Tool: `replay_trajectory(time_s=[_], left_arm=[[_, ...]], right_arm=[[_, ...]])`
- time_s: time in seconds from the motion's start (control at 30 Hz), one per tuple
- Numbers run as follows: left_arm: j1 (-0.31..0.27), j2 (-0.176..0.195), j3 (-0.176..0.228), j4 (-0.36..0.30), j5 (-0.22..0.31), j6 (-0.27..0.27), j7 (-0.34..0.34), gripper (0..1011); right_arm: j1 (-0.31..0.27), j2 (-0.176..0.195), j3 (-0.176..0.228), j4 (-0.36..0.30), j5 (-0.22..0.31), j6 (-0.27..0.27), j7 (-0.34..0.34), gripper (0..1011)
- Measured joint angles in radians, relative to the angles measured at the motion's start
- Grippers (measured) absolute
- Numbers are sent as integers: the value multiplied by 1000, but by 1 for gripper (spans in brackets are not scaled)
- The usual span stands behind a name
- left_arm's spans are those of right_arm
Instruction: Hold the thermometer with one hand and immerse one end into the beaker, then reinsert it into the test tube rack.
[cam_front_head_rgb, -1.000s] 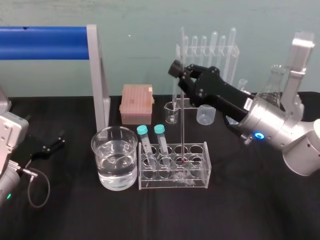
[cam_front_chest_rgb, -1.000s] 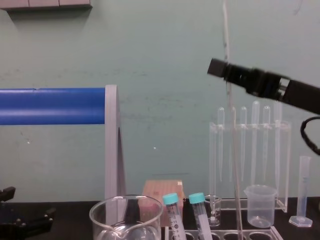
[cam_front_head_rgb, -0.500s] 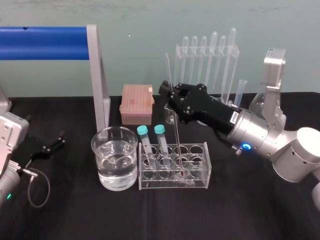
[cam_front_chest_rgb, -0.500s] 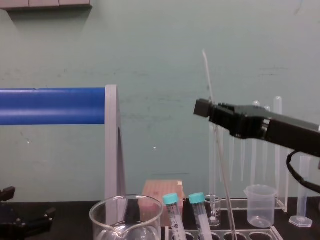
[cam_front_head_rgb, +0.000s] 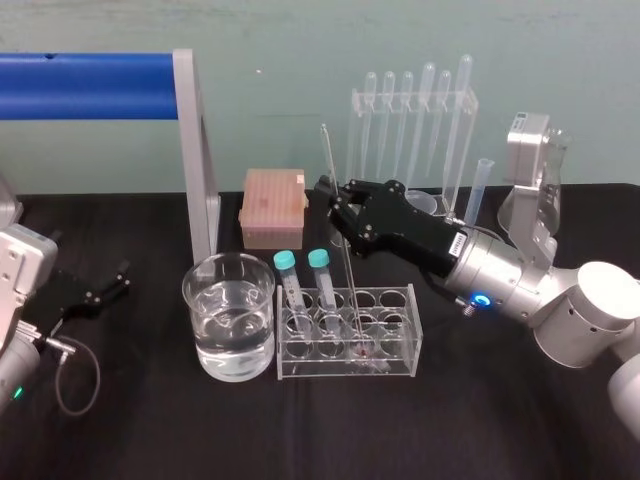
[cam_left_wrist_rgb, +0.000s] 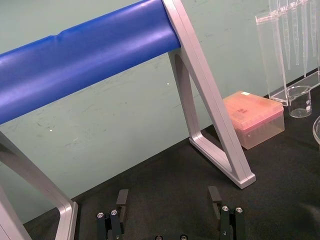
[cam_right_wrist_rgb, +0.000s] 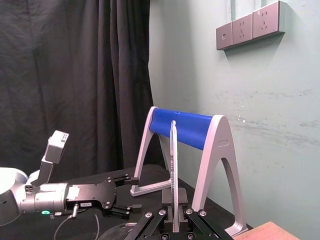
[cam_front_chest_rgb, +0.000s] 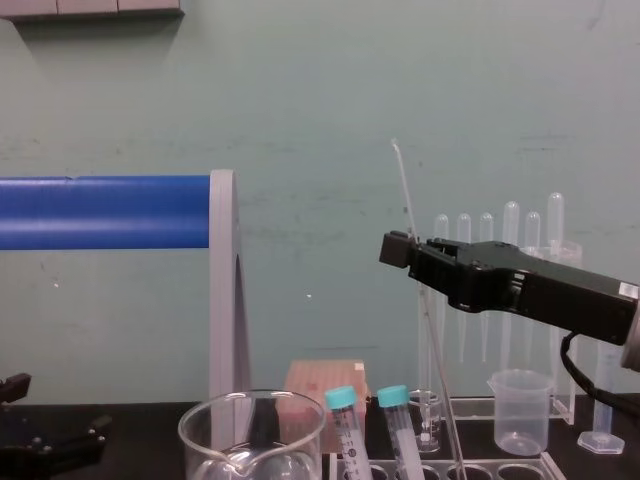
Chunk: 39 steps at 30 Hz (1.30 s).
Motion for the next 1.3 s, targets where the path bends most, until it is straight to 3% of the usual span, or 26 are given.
replay_trajectory(time_s=[0.77, 0.93, 1.3], left_arm=[[0, 0, 0, 0, 0, 0, 0, 1008], [0, 0, 0, 0, 0, 0, 0, 1008], [0, 0, 0, 0, 0, 0, 0, 1008]], right_arm=[[13, -9, -1, 12, -9, -7, 15, 56], [12, -9, -1, 12, -8, -6, 14, 133], [11, -8, 0, 10, -7, -5, 13, 474]])
